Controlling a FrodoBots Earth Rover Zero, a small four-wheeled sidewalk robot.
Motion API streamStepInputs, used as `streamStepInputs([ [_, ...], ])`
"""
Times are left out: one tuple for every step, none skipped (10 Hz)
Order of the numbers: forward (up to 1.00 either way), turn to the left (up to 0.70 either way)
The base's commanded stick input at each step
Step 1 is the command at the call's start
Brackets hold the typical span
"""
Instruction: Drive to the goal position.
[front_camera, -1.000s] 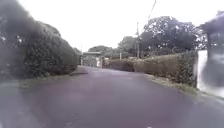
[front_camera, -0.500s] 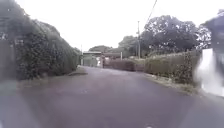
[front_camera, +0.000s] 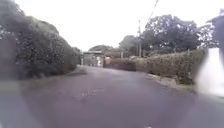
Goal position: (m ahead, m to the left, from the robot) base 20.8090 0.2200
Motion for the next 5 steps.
streamStepInputs([
  [0.5, 0.0],
  [0.5, 0.0],
  [0.5, 0.0],
  [0.5, 0.0],
  [0.5, 0.0],
])
